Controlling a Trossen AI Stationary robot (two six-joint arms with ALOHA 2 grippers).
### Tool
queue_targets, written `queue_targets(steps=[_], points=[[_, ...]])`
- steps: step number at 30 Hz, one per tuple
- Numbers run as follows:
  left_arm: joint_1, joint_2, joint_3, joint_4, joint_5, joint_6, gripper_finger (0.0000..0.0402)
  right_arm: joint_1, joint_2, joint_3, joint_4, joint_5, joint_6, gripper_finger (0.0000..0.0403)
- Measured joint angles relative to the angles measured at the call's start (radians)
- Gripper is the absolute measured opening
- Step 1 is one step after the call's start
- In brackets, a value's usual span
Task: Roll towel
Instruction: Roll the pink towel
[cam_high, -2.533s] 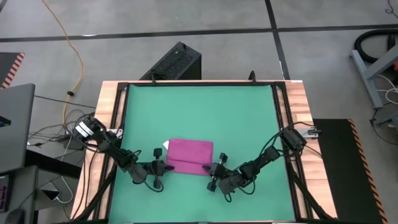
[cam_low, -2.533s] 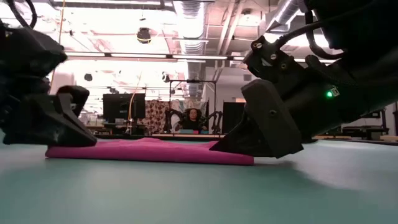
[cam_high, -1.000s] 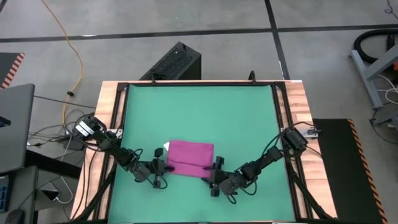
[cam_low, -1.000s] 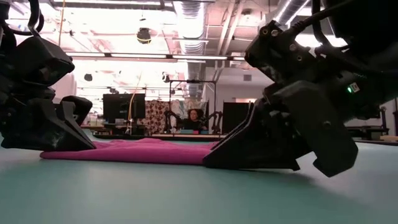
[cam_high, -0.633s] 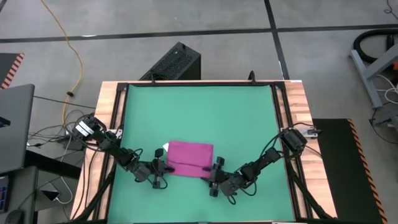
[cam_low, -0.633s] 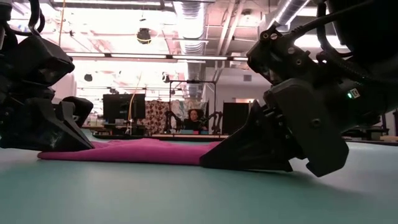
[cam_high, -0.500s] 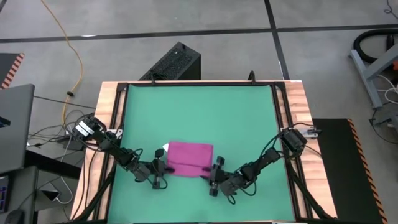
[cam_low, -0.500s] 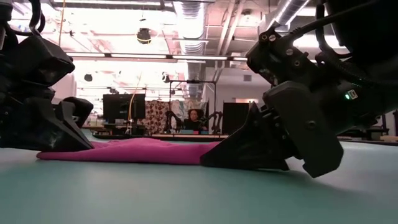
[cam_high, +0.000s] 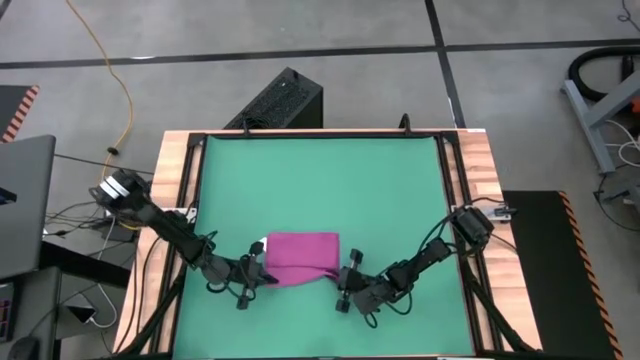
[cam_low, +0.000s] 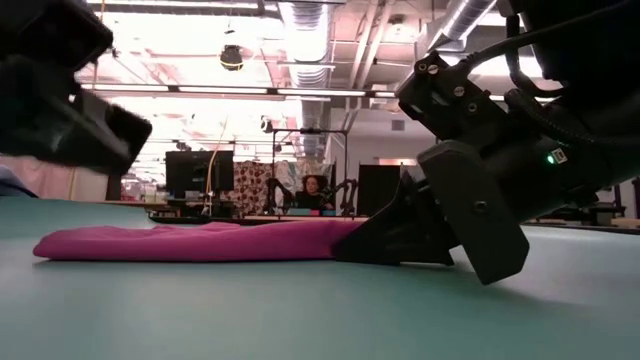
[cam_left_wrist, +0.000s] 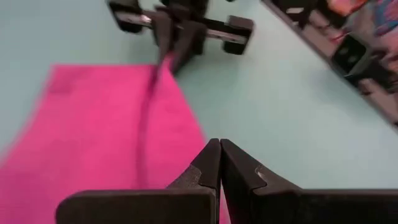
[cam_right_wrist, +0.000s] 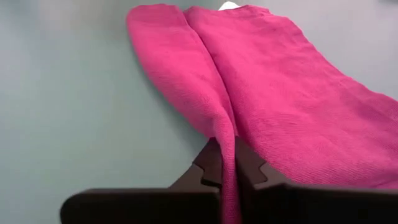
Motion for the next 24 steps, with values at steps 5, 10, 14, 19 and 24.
queue_targets(steps=[5, 10, 14, 19, 24], points=[[0.003, -0.042, 0.000, -0.110, -0.108, 0.098, 0.0000, 0.005, 0.000, 0.007, -0.005, 0.001, 0.001, 0.0023], [0.012, 0.064, -0.001, -0.070, -0.052, 0.084, 0.0000, 0.005, 0.001, 0.025, -0.018, 0.001, 0.000, 0.0023], [0.009, 0.163, -0.001, -0.015, -0.046, 0.048, 0.0000, 0.005, -0.005, 0.032, -0.030, -0.003, 0.000, 0.0023], [0.007, 0.216, 0.000, 0.000, -0.067, -0.003, 0.0000, 0.003, -0.075, 0.031, -0.120, -0.094, 0.032, 0.0023], [0.006, 0.217, 0.000, -0.001, -0.012, -0.022, 0.0000, -0.029, -0.197, 0.032, -0.312, -0.293, 0.171, 0.0023]])
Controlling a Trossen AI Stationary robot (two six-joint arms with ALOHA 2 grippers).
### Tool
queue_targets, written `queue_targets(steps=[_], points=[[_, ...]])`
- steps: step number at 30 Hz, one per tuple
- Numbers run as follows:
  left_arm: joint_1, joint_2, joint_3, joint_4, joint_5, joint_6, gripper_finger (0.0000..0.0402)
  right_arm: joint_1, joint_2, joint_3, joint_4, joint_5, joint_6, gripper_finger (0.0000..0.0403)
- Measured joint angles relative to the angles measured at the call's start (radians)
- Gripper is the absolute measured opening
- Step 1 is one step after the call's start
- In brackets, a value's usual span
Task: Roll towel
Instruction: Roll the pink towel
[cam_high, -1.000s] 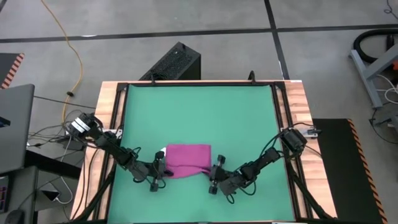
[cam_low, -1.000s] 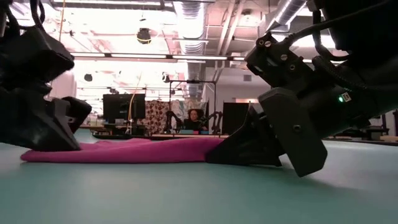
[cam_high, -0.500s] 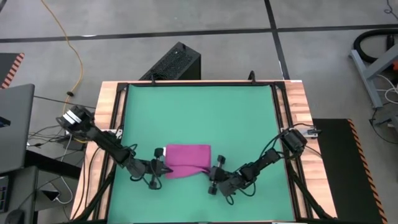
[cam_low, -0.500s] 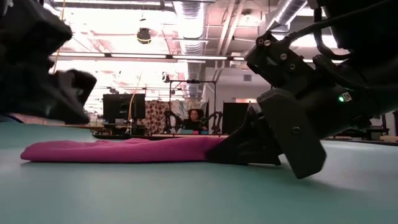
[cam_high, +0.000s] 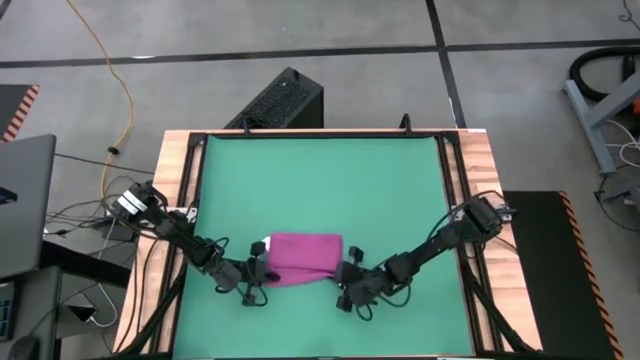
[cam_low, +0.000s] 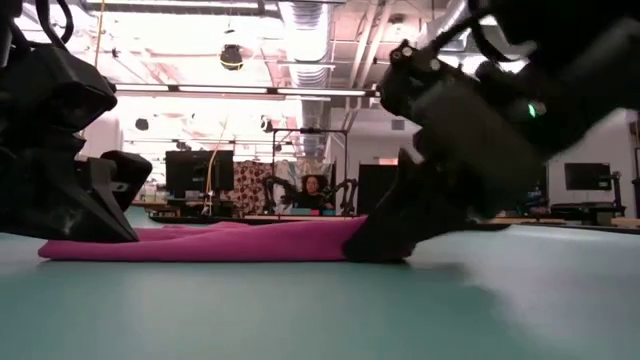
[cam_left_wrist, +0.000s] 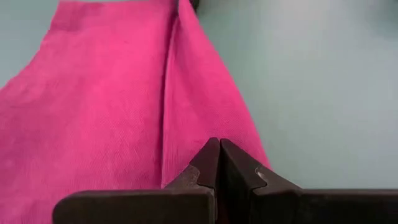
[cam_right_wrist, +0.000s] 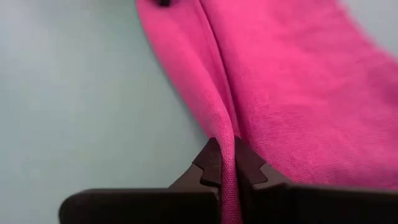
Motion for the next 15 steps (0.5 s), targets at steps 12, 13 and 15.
queue_targets(steps=[12, 13, 15], points=[[0.003, 0.000, 0.000, 0.001, 0.100, -0.046, 0.0000, -0.181, -0.145, -0.003, -0.095, -0.501, 0.237, 0.0022], [0.003, 0.001, 0.000, 0.001, 0.109, -0.051, 0.0000, -0.196, -0.145, -0.003, -0.095, -0.527, 0.269, 0.0022], [0.003, 0.001, 0.000, 0.001, 0.127, -0.057, 0.0000, -0.220, -0.145, -0.003, -0.092, -0.567, 0.324, 0.0022]])
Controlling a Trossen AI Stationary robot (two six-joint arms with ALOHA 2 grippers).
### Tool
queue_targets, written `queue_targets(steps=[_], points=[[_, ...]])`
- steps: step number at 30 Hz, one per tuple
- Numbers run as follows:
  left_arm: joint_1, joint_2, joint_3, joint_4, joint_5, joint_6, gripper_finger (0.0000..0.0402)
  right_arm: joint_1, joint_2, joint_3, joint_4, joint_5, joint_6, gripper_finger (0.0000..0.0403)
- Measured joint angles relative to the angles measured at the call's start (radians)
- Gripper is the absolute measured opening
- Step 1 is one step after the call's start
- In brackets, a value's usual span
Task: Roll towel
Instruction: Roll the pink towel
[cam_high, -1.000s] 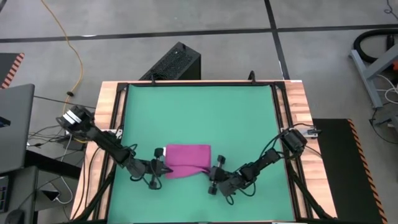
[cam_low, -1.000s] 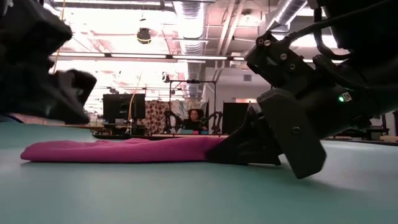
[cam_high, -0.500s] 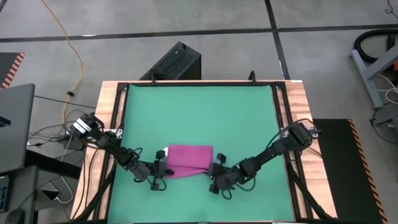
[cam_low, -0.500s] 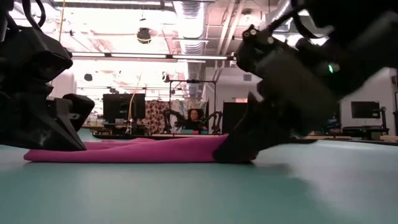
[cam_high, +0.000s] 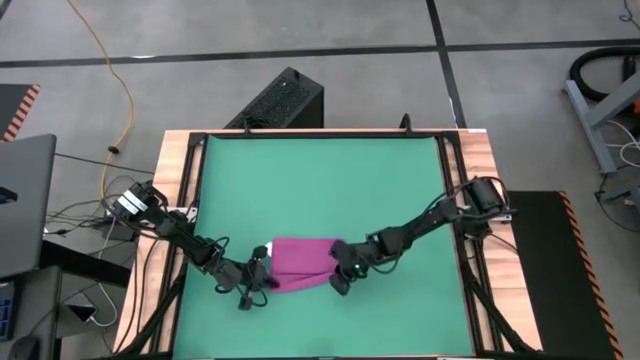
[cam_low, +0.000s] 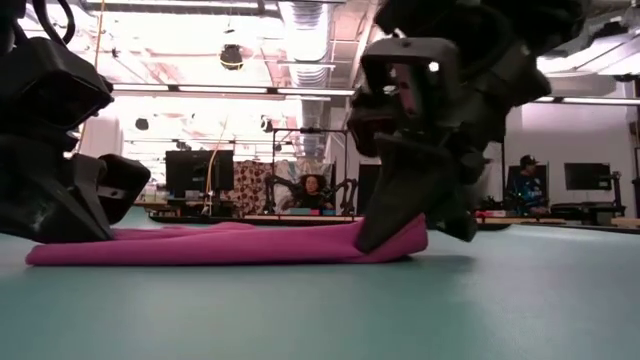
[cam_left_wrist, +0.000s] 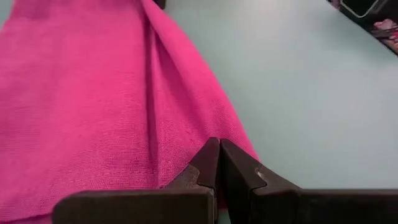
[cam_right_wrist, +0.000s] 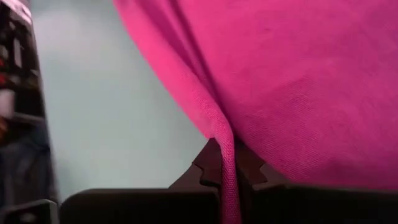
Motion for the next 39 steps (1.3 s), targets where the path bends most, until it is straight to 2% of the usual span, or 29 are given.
queue_targets(steps=[11, 16, 23, 30, 35, 39], points=[[0.000, -0.005, -0.001, 0.055, 0.052, -0.017, 0.0000, -0.026, -0.006, -0.001, 0.060, -0.017, 0.129, 0.0022], [-0.003, -0.069, -0.002, 0.038, 0.084, -0.013, 0.0000, -0.032, -0.006, -0.001, 0.112, -0.057, 0.168, 0.0022], [-0.003, -0.195, -0.003, -0.029, 0.075, -0.015, 0.0000, -0.055, -0.008, -0.001, 0.134, -0.098, 0.212, 0.0022], [-0.010, -0.252, -0.003, -0.034, 0.101, -0.005, 0.0000, -0.092, -0.009, 0.001, 0.145, -0.129, 0.258, 0.0022], [-0.049, -0.254, 0.003, -0.058, 0.042, 0.034, 0.0000, -0.120, -0.009, 0.001, 0.165, -0.167, 0.307, 0.0021], [-0.083, -0.255, 0.065, -0.229, -0.051, 0.060, 0.0000, -0.143, -0.019, 0.002, 0.188, -0.197, 0.328, 0.0021]])
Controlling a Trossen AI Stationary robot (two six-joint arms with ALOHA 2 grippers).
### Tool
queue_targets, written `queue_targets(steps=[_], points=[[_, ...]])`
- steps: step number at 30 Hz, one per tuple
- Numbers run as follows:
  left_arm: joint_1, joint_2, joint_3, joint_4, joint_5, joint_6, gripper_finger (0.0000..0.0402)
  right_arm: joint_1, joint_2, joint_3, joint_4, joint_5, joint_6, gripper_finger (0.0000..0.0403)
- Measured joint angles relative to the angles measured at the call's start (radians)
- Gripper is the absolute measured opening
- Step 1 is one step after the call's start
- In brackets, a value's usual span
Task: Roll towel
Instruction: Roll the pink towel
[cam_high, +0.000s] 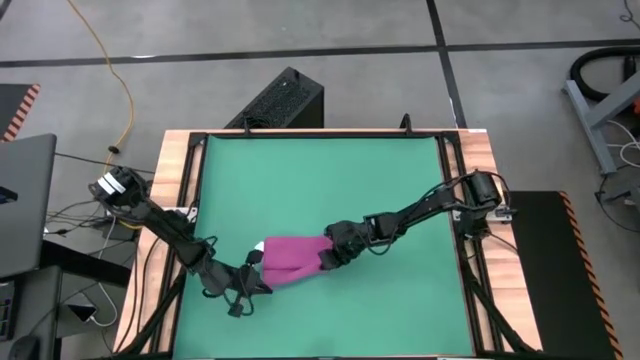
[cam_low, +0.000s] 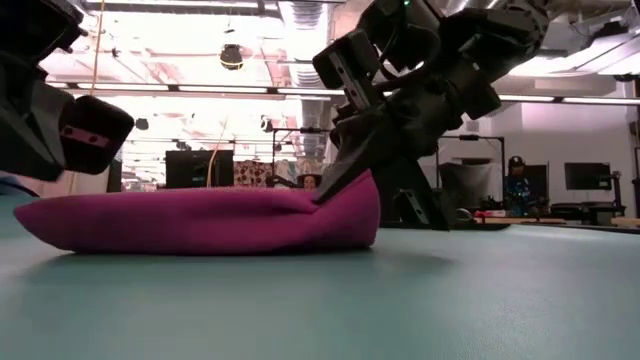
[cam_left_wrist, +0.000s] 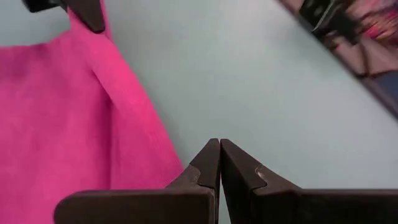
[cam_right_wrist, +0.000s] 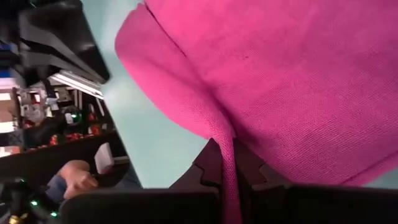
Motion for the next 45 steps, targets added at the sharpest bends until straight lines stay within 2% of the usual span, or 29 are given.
queue_targets(steps=[5, 9, 20, 28, 45], points=[[-0.042, 0.000, 0.116, -0.235, -0.105, 0.054, 0.0000, -0.022, -0.007, 0.001, 0.001, -0.012, 0.013, 0.0020], [-0.052, 0.000, 0.163, -0.343, -0.166, 0.065, 0.0000, -0.035, -0.009, 0.001, -0.005, -0.012, 0.006, 0.0020], [-0.054, 0.056, 0.155, -0.356, -0.208, 0.043, 0.0000, -0.046, -0.009, 0.001, -0.011, -0.011, 0.011, 0.0020], [-0.055, 0.100, 0.163, -0.429, -0.293, -0.001, 0.0000, -0.038, -0.009, 0.001, 0.007, -0.011, -0.009, 0.0020], [-0.054, 0.100, 0.163, -0.446, -0.437, 0.085, 0.0000, -0.025, -0.009, 0.001, -0.005, -0.007, -0.037, 0.0020]])
